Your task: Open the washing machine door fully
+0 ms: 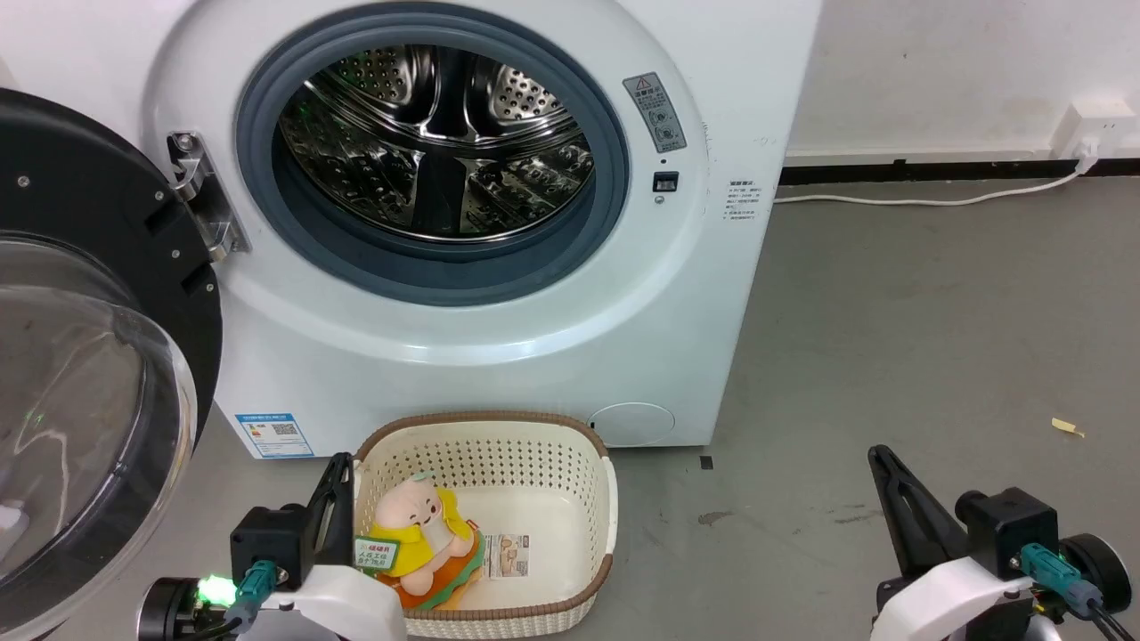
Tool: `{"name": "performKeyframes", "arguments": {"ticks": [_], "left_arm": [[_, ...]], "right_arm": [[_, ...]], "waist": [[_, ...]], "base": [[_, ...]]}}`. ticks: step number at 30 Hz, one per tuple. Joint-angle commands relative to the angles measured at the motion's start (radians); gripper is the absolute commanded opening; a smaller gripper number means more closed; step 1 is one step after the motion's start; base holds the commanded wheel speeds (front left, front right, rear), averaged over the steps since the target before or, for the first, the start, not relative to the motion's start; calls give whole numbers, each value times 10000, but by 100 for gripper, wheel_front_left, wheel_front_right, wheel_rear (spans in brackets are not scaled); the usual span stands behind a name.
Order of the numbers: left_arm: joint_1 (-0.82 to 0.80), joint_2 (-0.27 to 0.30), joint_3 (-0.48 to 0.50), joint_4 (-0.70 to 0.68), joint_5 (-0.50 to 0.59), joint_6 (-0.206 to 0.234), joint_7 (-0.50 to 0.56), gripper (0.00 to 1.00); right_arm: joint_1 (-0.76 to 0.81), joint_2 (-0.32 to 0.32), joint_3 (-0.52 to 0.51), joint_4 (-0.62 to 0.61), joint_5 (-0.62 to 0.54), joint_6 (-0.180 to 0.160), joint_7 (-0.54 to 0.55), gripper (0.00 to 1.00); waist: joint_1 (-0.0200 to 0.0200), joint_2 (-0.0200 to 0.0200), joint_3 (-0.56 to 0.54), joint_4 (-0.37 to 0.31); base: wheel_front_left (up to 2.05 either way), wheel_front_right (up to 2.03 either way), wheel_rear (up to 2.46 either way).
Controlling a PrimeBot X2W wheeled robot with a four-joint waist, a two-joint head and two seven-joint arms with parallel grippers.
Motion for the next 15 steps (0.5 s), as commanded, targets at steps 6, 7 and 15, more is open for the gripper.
{"name": "performKeyframes", "arguments": {"ticks": [6,7,15], "left_arm": [[-153,-13,24,-39,30,-57,3,0],[-153,-13,24,-39,30,-57,3,0],[-153,-13,24,-39,30,-57,3,0]], "right_arm": [[-122,34,5,30,-78,8,7,0],[-122,34,5,30,-78,8,7,0],[-122,34,5,30,-78,8,7,0]], "waist": [[0,0,0,1],[0,0,0,1],[0,0,0,1]], "base": [[0,0,0],[0,0,0],[0,0,0]]}}
